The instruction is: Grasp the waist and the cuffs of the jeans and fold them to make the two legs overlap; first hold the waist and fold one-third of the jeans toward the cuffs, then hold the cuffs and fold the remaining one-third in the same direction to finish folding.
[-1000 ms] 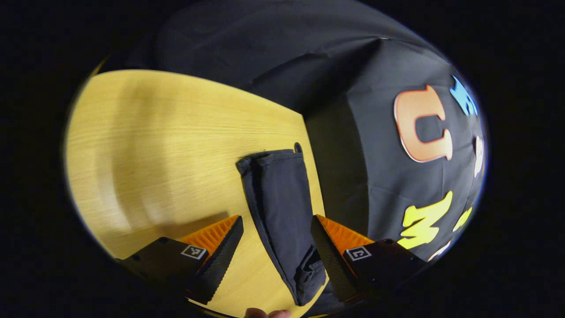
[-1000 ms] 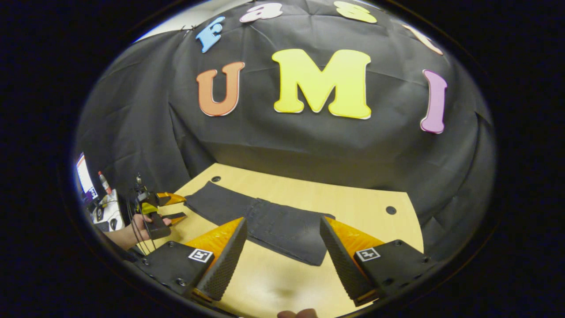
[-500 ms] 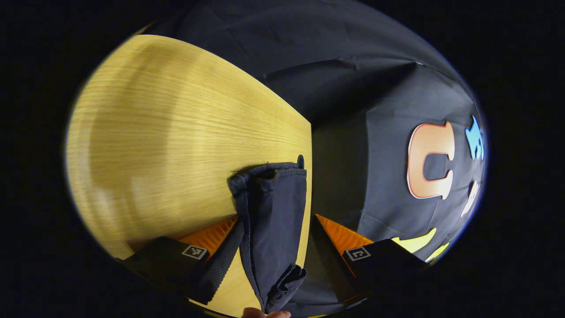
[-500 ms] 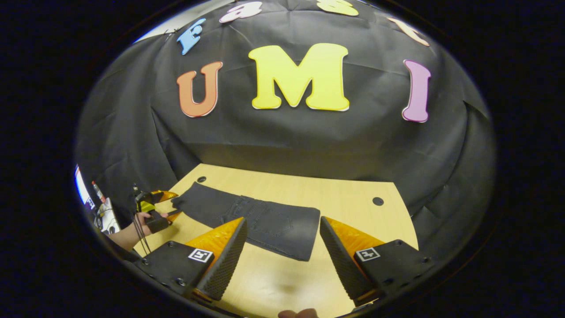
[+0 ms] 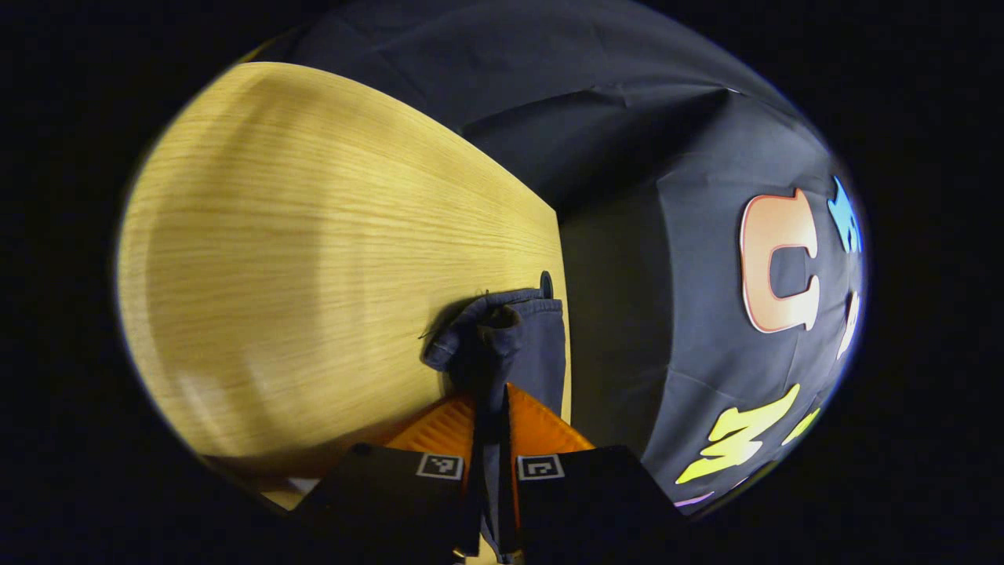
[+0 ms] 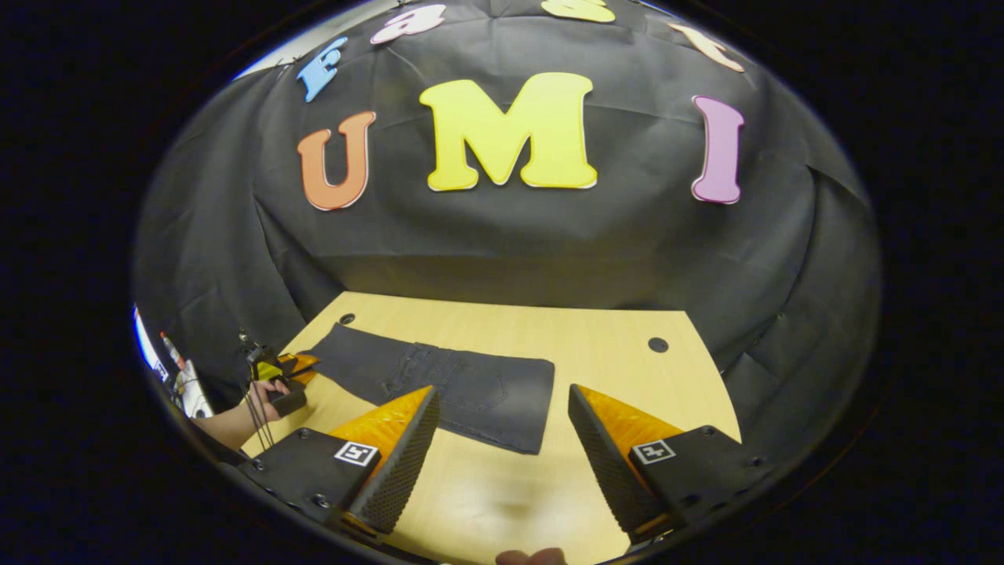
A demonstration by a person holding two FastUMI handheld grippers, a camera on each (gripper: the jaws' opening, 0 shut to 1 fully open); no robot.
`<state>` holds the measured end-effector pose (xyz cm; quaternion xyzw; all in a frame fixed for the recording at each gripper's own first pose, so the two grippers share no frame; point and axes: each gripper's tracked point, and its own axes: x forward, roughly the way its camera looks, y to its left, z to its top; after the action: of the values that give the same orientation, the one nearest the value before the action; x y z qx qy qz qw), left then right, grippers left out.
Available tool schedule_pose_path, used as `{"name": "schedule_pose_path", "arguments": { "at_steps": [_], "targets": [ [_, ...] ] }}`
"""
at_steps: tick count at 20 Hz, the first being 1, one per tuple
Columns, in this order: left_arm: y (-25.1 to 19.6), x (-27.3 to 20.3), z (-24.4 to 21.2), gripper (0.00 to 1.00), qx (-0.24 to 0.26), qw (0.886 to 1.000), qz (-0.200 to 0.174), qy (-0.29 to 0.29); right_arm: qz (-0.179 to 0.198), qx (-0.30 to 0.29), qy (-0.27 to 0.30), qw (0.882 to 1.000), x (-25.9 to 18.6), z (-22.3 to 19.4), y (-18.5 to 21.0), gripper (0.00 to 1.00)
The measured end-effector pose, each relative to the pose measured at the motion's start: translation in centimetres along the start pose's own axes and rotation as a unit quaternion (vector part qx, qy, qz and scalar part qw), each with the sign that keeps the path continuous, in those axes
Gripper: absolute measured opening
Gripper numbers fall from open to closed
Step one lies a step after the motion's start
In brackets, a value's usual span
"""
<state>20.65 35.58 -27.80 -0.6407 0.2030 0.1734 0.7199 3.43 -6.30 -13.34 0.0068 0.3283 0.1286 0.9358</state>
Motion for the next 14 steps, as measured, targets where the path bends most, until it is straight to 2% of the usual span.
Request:
{"name": "schedule_pose_path", "arguments": {
  "at_steps": [2, 4, 8, 11, 14],
  "targets": [
    [-1.7, -0.3, -0.4, 0.07, 0.026, 1.000, -0.013, -0.002, -0.007, 0.009, -0.004, 1.000, -1.1, -0.4, -1.0, 0.99],
    [-5.0, -1.2, -0.8, 0.06, 0.059, 0.997, -0.046, -0.004, -0.012, 0.019, -0.009, 1.000, -2.1, -0.7, -1.6, 0.99],
    [-12.3, -3.1, -4.6, 0.05, 0.129, 0.987, -0.100, 0.007, -0.020, 0.033, -0.027, 0.999, -4.6, -0.9, -2.8, 0.99],
    [-17.3, -4.8, -9.5, 0.05, 0.187, 0.972, -0.142, 0.024, -0.029, 0.040, -0.039, 0.998, -6.6, -1.1, -3.6, 0.99],
    [-20.9, -5.9, -15.7, 0.05, 0.249, 0.952, -0.173, 0.052, -0.046, 0.044, -0.048, 0.997, -8.8, -1.3, -4.6, 1.00]
  ]
}}
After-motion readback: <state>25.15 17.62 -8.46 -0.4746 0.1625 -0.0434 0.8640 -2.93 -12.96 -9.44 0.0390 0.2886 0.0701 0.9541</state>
